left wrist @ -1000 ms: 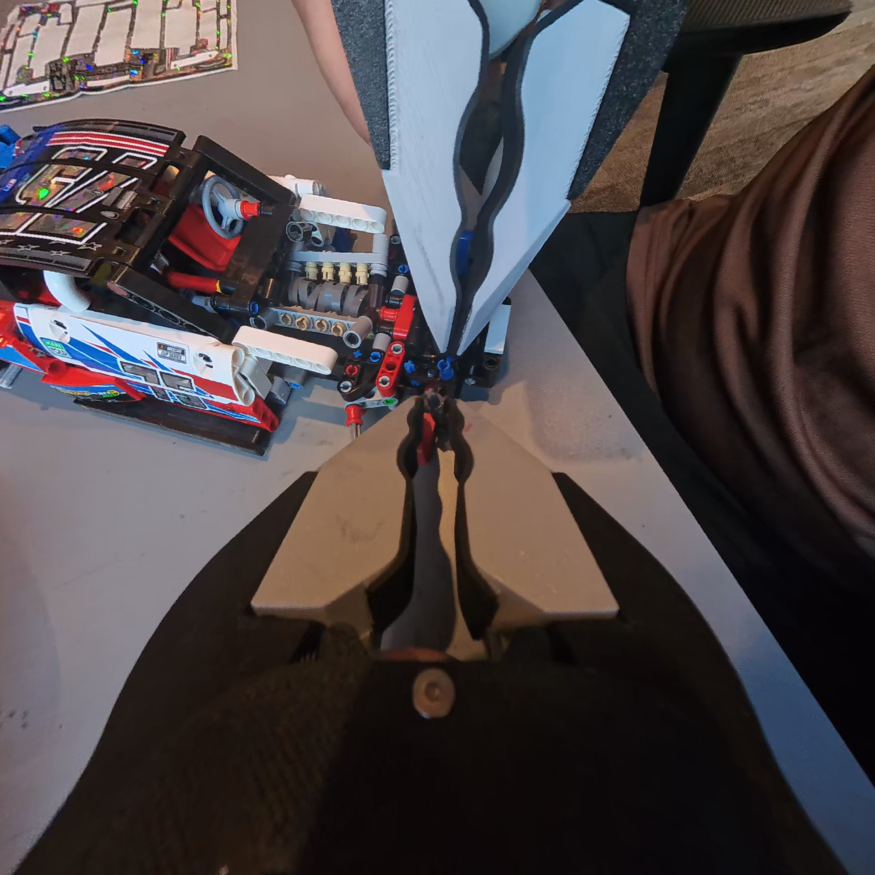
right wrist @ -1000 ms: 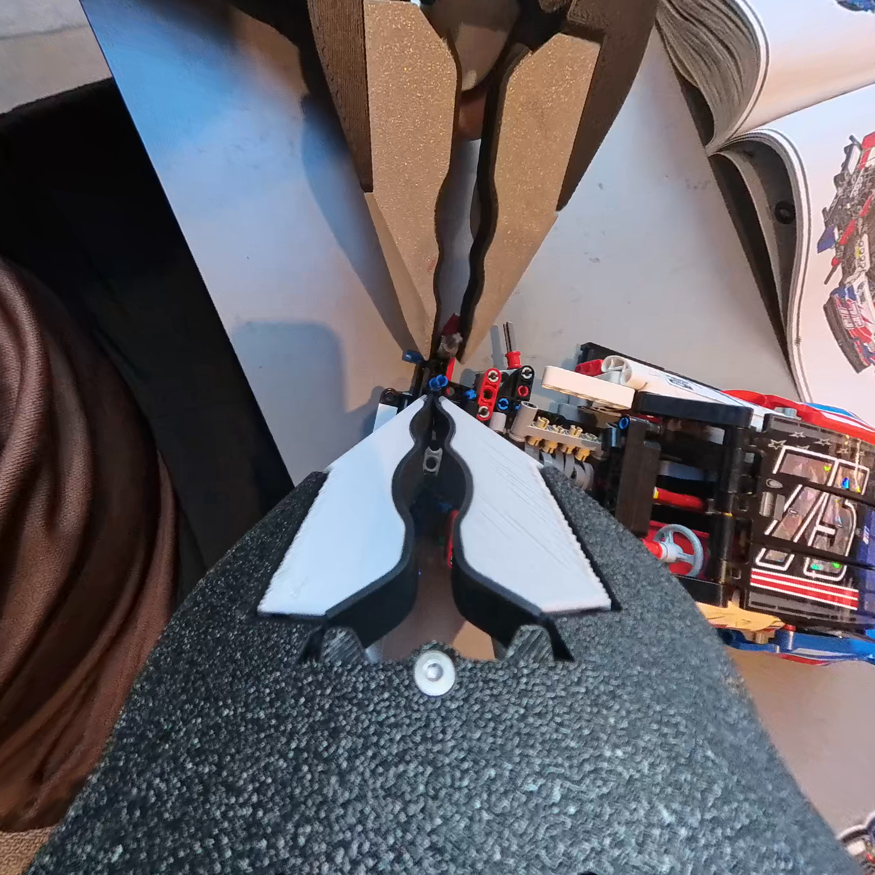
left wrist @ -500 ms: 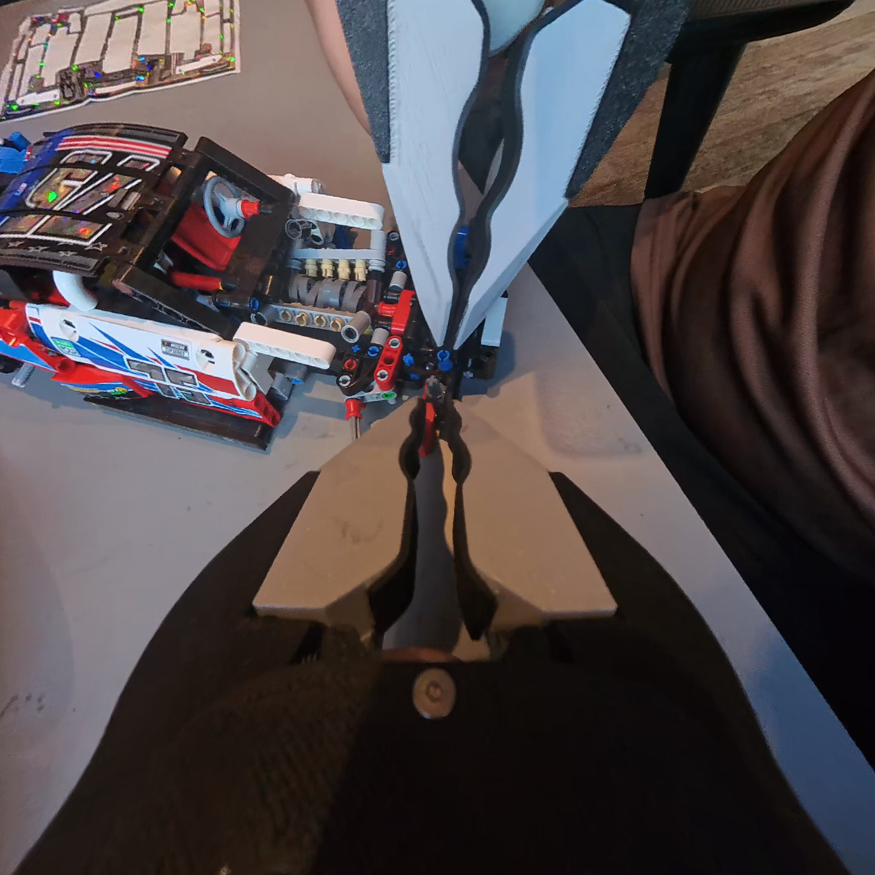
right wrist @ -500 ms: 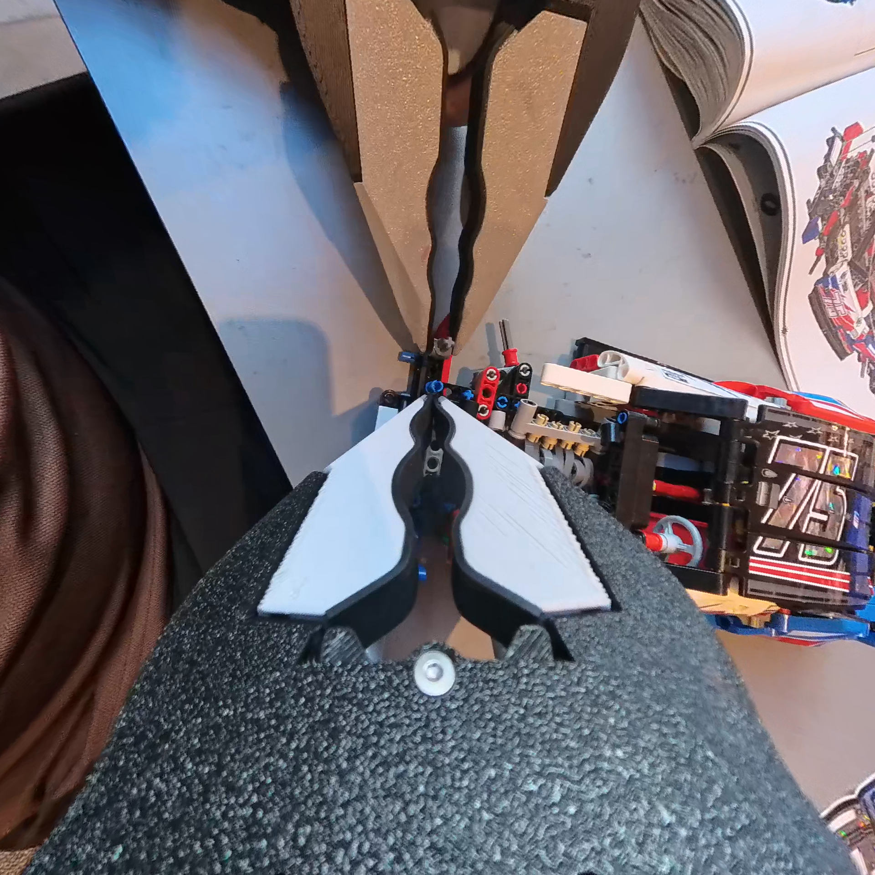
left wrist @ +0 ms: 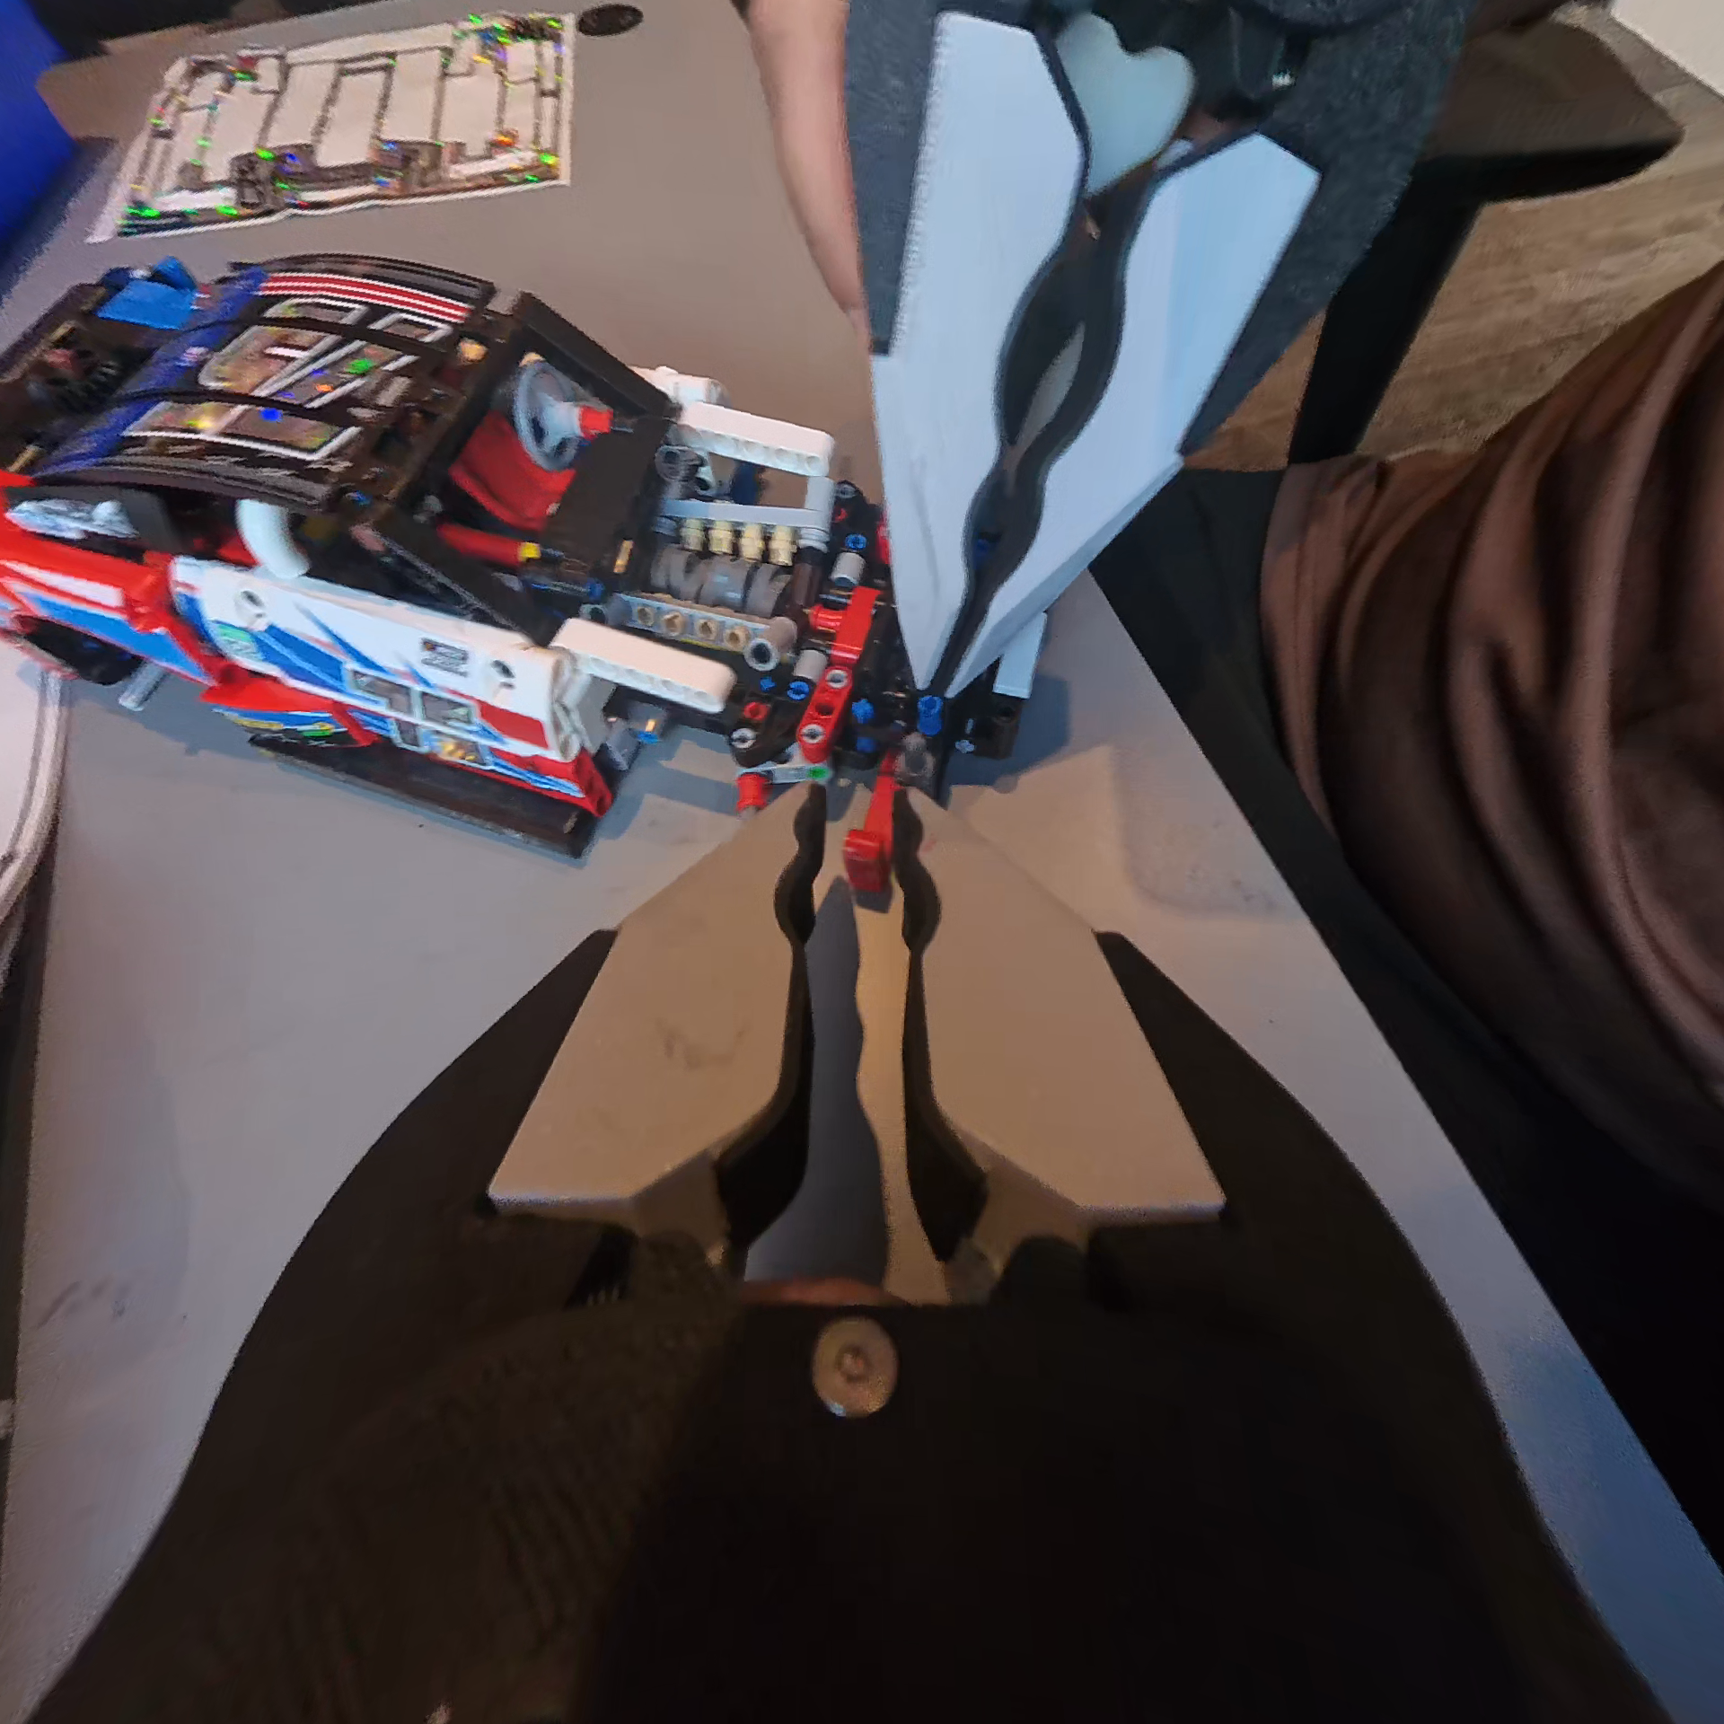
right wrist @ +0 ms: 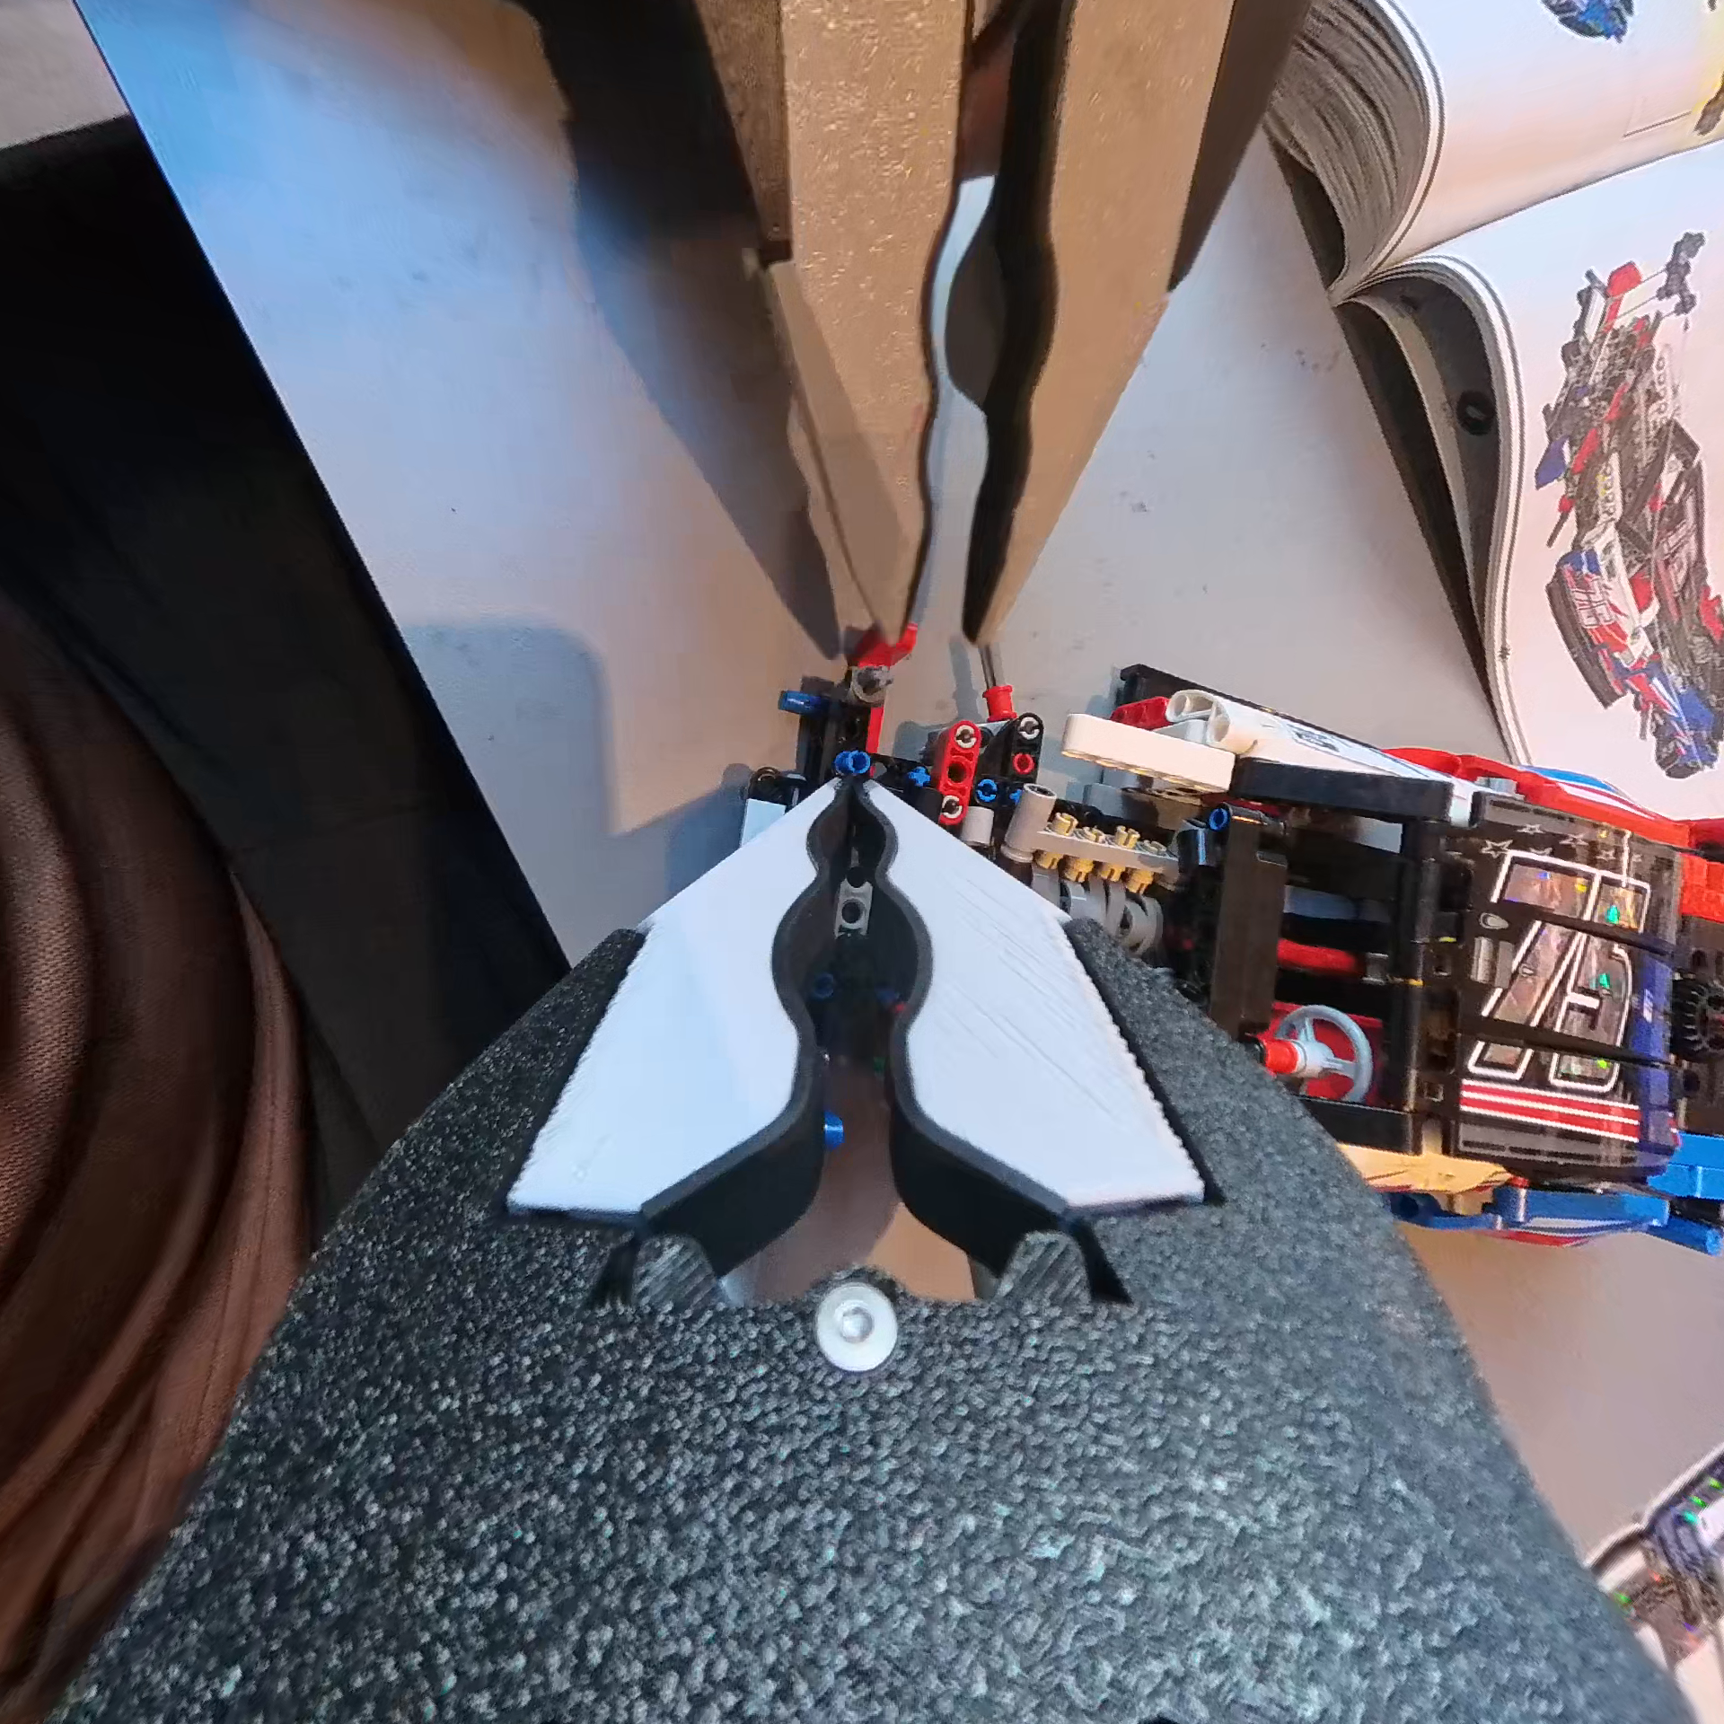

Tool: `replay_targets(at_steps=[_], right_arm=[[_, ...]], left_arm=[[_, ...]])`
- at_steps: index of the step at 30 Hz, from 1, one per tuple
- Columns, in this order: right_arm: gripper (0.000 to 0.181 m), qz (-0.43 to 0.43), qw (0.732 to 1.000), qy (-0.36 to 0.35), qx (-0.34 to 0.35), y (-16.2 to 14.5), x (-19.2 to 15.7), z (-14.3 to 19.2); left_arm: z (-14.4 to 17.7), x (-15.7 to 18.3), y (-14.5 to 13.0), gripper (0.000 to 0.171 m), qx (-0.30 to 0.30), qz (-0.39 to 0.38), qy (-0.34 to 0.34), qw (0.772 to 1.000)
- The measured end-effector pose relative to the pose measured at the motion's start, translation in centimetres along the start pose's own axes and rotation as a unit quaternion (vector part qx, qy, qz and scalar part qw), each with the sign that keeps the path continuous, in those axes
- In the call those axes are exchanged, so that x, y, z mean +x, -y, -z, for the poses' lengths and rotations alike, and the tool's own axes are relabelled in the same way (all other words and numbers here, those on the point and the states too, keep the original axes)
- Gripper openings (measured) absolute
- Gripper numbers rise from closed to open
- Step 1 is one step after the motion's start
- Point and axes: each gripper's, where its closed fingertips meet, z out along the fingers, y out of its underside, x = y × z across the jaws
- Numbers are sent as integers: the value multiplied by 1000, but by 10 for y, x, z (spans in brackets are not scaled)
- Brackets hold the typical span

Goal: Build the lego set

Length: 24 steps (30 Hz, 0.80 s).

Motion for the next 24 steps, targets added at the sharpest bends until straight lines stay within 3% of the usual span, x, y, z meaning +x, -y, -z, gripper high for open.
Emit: replay_targets(at_steps=[9, 24], right_arm=[[0, 0, 1000, -5, 2, 0, 0, 0], [0, -16, 1000, -5, 7, 0, 1, 0]], left_arm=[[-3, -18, 3, 24, -9, -18, 80, 997], [-3, 1, 6, 22, -1, -26, 31, 999]])
